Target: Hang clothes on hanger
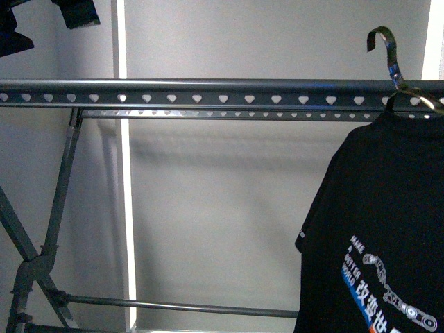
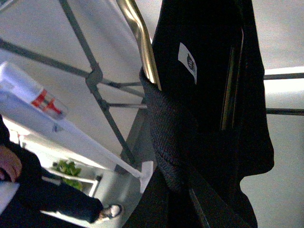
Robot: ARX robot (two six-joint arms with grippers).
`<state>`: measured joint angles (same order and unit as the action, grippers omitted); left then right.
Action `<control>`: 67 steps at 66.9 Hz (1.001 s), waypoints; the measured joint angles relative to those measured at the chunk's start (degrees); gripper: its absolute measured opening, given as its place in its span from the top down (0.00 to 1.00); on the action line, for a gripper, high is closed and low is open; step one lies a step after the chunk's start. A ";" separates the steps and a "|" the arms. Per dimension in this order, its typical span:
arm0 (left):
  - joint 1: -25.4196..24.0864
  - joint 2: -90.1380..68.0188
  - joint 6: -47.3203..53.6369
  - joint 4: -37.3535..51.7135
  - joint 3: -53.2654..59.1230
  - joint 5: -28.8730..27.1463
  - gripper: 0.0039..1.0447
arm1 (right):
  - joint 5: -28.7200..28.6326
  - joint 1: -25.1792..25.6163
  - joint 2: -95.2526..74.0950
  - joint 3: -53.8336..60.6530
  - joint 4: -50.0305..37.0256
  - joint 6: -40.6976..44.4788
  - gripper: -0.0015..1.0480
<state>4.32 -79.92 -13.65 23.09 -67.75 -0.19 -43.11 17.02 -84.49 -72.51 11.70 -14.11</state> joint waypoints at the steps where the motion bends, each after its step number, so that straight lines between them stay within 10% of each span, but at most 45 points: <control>1: 0.00 0.00 -0.44 0.33 0.07 -0.02 0.06 | 0.09 0.09 -0.15 -0.35 -0.04 -0.63 0.95; 30: -2.60 3.89 -8.24 4.09 4.90 -3.41 0.08 | 1.77 0.57 -6.73 -10.32 -0.44 -16.52 0.95; 38: -3.85 8.85 2.78 -7.67 9.38 -0.02 0.27 | 3.34 -0.72 -8.68 -12.61 -0.39 -19.15 0.95; 67: -4.17 26.16 13.22 6.51 43.65 0.13 0.97 | 9.35 -6.67 -16.48 -20.35 1.51 -22.05 0.95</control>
<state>0.14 -53.76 -0.43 29.61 -24.10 -0.05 -33.76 10.35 -100.97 -92.86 13.21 -36.16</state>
